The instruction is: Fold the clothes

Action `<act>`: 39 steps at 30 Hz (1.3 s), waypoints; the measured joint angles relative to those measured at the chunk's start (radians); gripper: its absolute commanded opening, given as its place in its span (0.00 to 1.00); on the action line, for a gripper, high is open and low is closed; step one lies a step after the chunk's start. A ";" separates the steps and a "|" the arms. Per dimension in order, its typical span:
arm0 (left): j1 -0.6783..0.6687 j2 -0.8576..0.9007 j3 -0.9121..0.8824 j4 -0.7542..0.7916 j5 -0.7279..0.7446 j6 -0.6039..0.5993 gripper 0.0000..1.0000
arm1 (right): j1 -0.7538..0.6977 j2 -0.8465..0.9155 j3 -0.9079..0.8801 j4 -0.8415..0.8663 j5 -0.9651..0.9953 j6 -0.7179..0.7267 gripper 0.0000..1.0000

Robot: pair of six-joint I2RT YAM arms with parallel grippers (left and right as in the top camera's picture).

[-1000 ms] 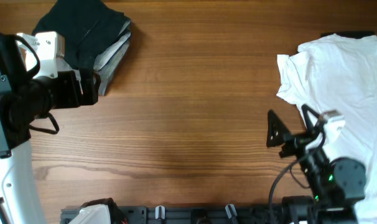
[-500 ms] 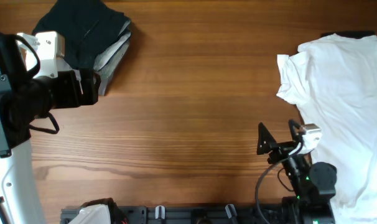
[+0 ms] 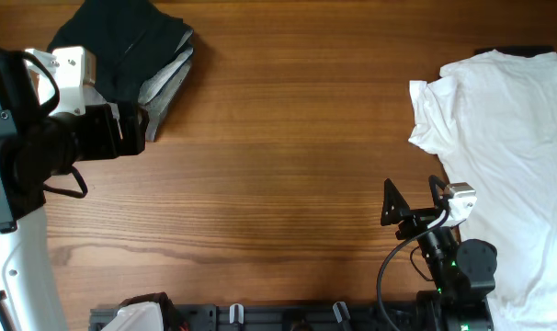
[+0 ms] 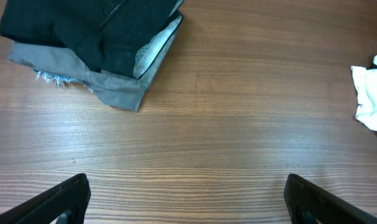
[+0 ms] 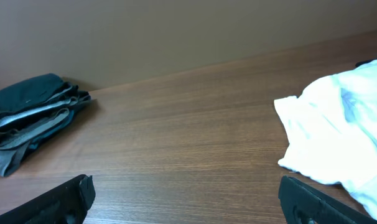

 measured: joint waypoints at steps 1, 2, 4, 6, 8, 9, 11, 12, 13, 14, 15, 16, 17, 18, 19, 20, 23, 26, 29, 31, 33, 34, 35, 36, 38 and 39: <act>0.000 0.000 0.000 0.000 0.000 0.000 1.00 | 0.000 0.000 0.000 0.000 0.000 0.000 1.00; 0.000 0.000 0.000 0.000 0.000 0.000 1.00 | 0.000 0.000 0.000 0.000 0.000 0.000 1.00; 0.000 0.000 0.000 0.000 0.000 0.000 1.00 | 0.000 0.000 0.000 0.000 0.000 0.000 1.00; 0.000 0.000 0.000 0.000 0.000 0.000 1.00 | 0.000 0.000 0.000 0.000 0.000 0.000 1.00; 0.000 0.000 0.000 0.000 0.000 0.000 1.00 | 0.000 0.000 0.000 0.000 0.000 0.000 1.00; 0.000 0.000 0.000 0.000 0.000 0.000 1.00 | 0.000 0.000 0.000 0.000 0.000 0.000 1.00; 0.000 0.000 0.000 0.000 0.000 0.000 1.00 | 0.000 0.000 0.000 0.000 0.000 0.000 1.00; 0.000 0.000 0.000 0.000 0.000 0.000 1.00 | 0.000 0.000 0.000 0.000 0.000 0.000 1.00; 0.000 0.000 0.000 0.000 0.000 0.000 1.00 | 0.000 0.000 0.000 0.000 0.000 0.000 1.00; 0.000 0.000 0.000 0.000 0.000 0.000 1.00 | 0.000 0.000 0.000 0.000 0.000 0.000 1.00; 0.000 0.000 0.000 0.000 0.000 0.000 1.00 | 0.000 0.000 0.000 0.000 0.000 0.000 1.00; 0.000 0.000 0.000 0.000 0.000 0.000 1.00 | 0.000 0.000 0.000 0.000 0.000 0.000 1.00; 0.000 -0.001 0.000 0.000 0.000 0.000 1.00 | 0.000 0.000 0.000 0.000 0.000 0.000 1.00; -0.002 -0.005 0.000 0.000 0.000 0.000 1.00 | 0.000 0.000 0.000 0.000 0.000 0.000 1.00; -0.004 -0.011 -0.001 -0.001 -0.001 0.000 1.00 | 0.000 0.000 0.000 0.000 0.000 0.000 1.00; -0.010 -0.024 -0.003 -0.004 -0.001 0.000 1.00 | 0.000 0.000 0.000 0.000 0.000 0.000 1.00; -0.038 -0.127 -0.034 0.147 -0.004 -0.001 1.00 | 0.000 0.000 0.000 0.000 0.000 0.000 1.00; -0.091 -0.273 -0.157 0.406 -0.004 0.000 1.00 | 0.000 0.000 0.000 0.001 0.000 0.000 1.00; -0.143 -0.461 -0.402 0.645 -0.004 -0.018 1.00 | 0.000 -0.001 0.000 0.001 0.000 0.000 1.00; -0.154 -0.549 -0.564 0.772 -0.004 -0.042 1.00 | 0.000 -0.002 0.000 0.001 0.000 0.000 1.00; -0.157 -0.638 -0.760 0.895 -0.005 -0.065 1.00 | 0.000 -0.004 0.000 0.001 0.000 0.000 1.00; -0.157 -0.681 -0.848 0.947 -0.008 -0.072 1.00 | 0.000 -0.004 0.000 0.001 0.000 0.000 1.00; -0.157 -0.721 -0.923 0.979 -0.008 -0.077 1.00 | 0.000 -0.004 0.000 0.000 0.000 0.000 1.00; -0.157 -0.756 -0.980 1.017 -0.010 -0.081 1.00 | 0.000 -0.004 0.000 0.000 0.000 0.000 1.00; -0.157 -0.899 -1.144 1.108 -0.011 -0.090 1.00 | 0.000 -0.004 0.000 0.000 0.000 0.000 1.00; -0.157 -0.935 -1.170 1.112 -0.011 -0.092 1.00 | 0.000 -0.004 0.000 0.000 0.000 0.000 1.00</act>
